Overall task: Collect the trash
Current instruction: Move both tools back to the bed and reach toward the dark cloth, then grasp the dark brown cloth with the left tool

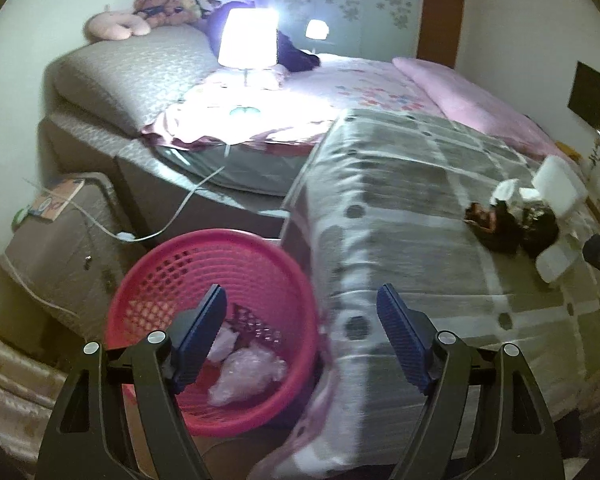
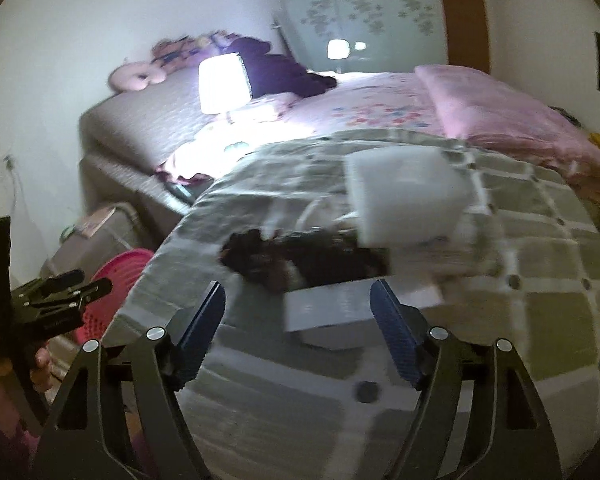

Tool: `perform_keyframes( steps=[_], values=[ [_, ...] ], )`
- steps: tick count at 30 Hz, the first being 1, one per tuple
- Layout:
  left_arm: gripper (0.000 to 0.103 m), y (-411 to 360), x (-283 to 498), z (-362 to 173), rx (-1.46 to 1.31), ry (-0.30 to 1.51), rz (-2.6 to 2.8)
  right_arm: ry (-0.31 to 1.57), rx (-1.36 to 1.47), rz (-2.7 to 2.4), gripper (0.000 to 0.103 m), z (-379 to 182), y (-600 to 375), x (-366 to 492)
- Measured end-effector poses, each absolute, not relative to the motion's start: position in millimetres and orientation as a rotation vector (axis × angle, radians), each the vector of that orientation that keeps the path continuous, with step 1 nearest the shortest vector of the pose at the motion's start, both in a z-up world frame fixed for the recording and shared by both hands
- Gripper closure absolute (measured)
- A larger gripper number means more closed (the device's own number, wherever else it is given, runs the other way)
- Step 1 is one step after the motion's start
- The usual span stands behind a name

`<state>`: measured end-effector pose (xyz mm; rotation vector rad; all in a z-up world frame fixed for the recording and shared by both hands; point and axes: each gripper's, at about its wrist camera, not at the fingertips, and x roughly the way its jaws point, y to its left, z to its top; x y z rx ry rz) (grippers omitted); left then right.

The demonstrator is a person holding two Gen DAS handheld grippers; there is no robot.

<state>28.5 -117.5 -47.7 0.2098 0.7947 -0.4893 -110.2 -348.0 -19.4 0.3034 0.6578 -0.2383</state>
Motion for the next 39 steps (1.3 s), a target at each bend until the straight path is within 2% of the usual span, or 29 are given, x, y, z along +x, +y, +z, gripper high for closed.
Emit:
perform_keyframes(
  steps=[12, 28, 32, 39],
  values=[
    [0.029, -195.1, 16.5, -37.3, 0.271, 0.755, -0.642, 0.649, 0.344, -0.297, 0.029, -26.8, -371.8, -129.6],
    [0.03, -272.7, 31.5, -53.2, 0.289, 0.818, -0.776, 0.651, 0.38, -0.306, 0.029, -32.7, -384.3, -132.8],
    [0.06, -279.1, 35.9, -61.3, 0.289, 0.861, -0.786, 0.653, 0.384, -0.308, 0.029, -34.3, -385.7, -132.6],
    [0.075, -277.8, 32.2, -59.9, 0.281, 0.834, -0.809, 0.662, 0.393, -0.301, 0.029, -37.1, -387.4, -131.7]
  ],
)
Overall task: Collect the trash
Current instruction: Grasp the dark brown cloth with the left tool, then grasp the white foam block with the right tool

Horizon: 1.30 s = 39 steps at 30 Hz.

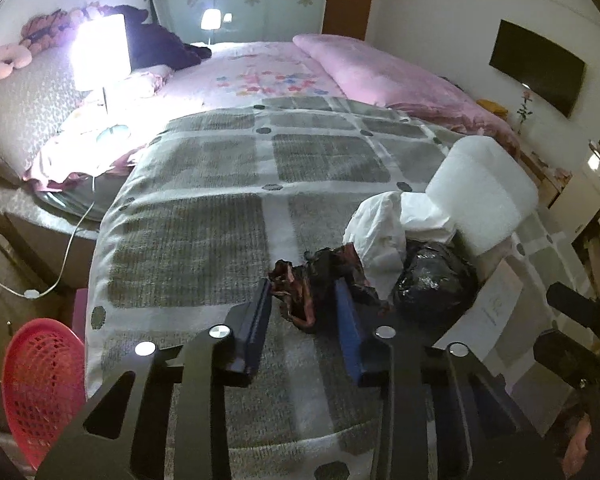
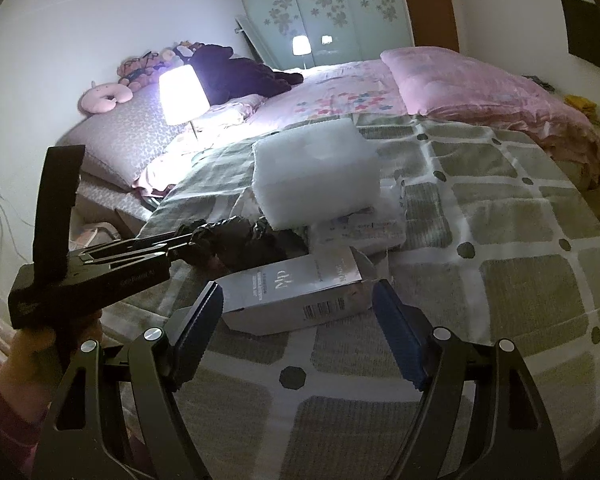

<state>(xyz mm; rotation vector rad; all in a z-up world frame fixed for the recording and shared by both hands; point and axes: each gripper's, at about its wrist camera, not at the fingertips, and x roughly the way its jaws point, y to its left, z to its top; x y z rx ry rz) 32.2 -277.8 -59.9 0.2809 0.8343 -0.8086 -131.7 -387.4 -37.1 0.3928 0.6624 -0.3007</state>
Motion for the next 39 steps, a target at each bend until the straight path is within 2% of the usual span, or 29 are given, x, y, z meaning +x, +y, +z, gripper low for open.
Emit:
perform_keyframes(
  steps=[16, 18, 20, 23, 39],
  values=[
    [0.076, -220.3, 14.3, -38.7, 0.245, 0.76, -0.749, 0.635, 0.349, -0.3, 0.029, -16.6, -391.1, -117.2],
    [0.076, -213.8, 14.1, -35.0, 0.24, 0.748, -0.742, 0.626, 0.326, -0.316, 0.025, -10.3, -395.5, -109.9],
    [0.076, -207.9, 15.2, -30.9, 0.229, 0.737, -0.734, 0.603, 0.315, -0.342, 0.011, -4.1, -400.9, -105.5],
    [0.076, -202.2, 16.5, -28.4, 0.214, 0.73, -0.726, 0.58, 0.294, -0.363, 0.007, 3.2, -408.4, -96.7],
    [0.076, -193.6, 23.3, -28.0, 0.218, 0.721, -0.691, 0.693, 0.198, -0.393, 0.009, -24.8, -427.7, -49.3]
  ],
)
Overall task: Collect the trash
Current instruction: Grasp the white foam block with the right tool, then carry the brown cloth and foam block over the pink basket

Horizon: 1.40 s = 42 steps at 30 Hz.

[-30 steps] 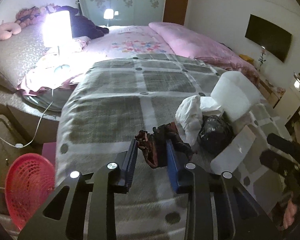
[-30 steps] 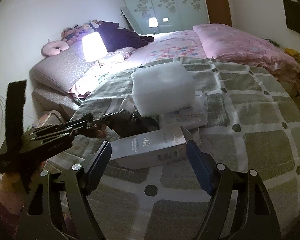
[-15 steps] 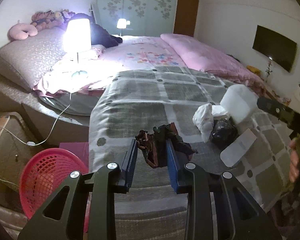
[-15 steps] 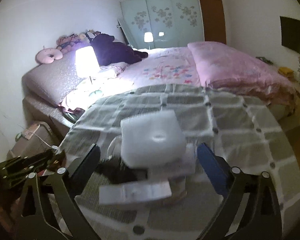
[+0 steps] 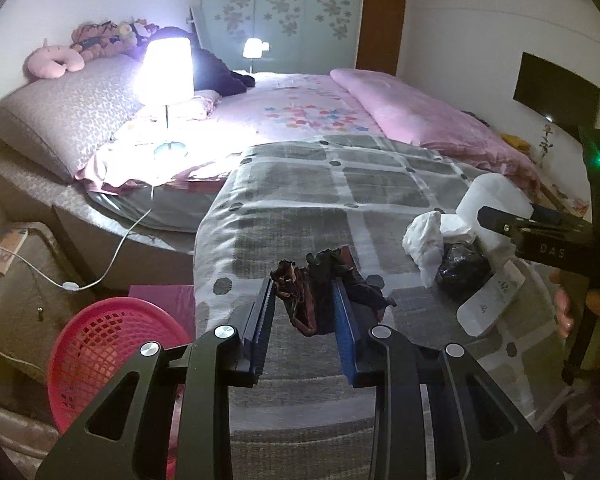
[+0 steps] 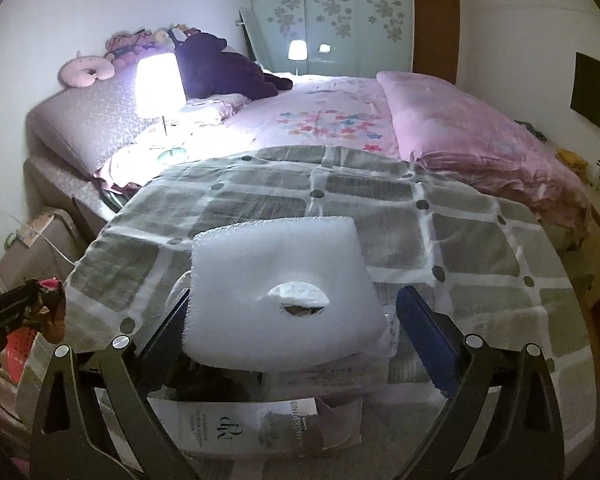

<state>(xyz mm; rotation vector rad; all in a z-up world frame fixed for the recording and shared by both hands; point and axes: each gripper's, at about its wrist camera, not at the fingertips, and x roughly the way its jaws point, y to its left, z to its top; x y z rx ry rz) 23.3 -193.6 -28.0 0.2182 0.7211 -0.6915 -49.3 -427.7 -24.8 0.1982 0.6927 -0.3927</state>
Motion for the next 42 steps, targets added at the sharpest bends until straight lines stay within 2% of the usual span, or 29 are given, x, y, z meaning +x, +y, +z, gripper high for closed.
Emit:
perform_keyframes(
  steps=[2, 3, 19, 42],
  values=[
    [0.076, -193.6, 23.0, -27.4, 0.221, 0.717, -0.69, 0.7, 0.198, -0.385, 0.024, -23.7, -428.0, -48.4],
    [0.076, -193.3, 22.8, -26.8, 0.22, 0.716, -0.689, 0.711, 0.197, -0.376, 0.028, -23.3, -427.9, -47.2],
    [0.076, -163.9, 19.4, -4.4, 0.198, 0.674, -0.631, 0.597, 0.193, -0.29, 0.028, 21.9, -389.8, -57.7],
    [0.076, -68.2, 18.8, 19.1, 0.139, 0.655, -0.353, 0.615, 0.124, -0.032, 0.028, 33.8, -275.2, -32.6]
  ],
)
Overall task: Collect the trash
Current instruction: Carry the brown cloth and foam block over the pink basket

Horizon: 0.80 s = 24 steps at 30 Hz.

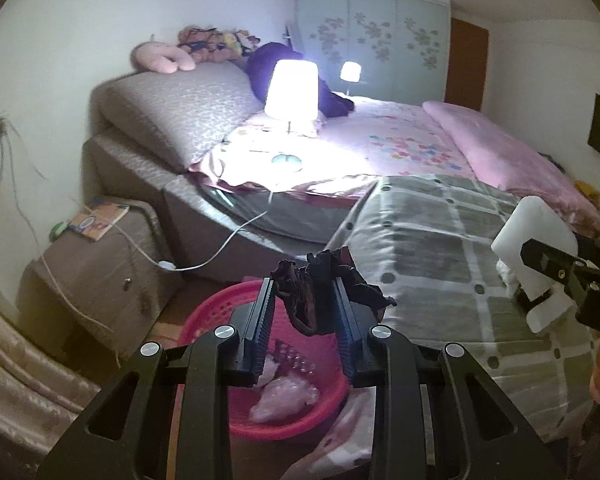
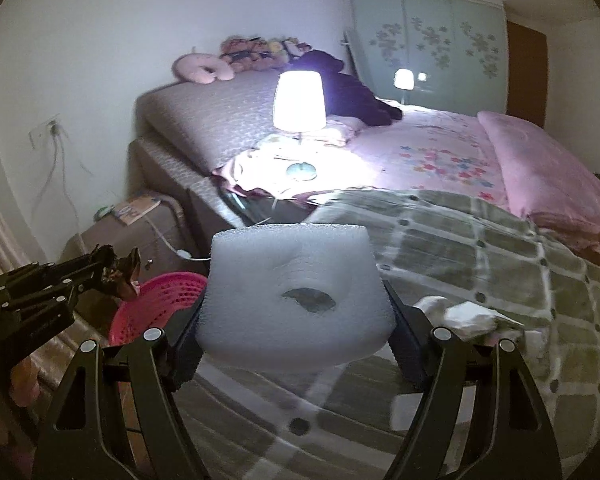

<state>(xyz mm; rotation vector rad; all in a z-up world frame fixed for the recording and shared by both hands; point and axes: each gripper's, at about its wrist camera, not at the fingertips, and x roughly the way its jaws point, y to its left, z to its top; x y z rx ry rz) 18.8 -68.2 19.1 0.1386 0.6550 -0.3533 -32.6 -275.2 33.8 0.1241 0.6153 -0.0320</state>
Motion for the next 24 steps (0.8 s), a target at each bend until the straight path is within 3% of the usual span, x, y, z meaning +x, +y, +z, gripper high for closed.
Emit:
perform_keyframes(
  steps=[24],
  values=[
    [0.076, -23.0, 33.7, -1.2, 0.093, 0.701, -0.25, 0.708, 0.123, 0.112, 0.028, 11.5, -217.9, 9.6]
  ],
)
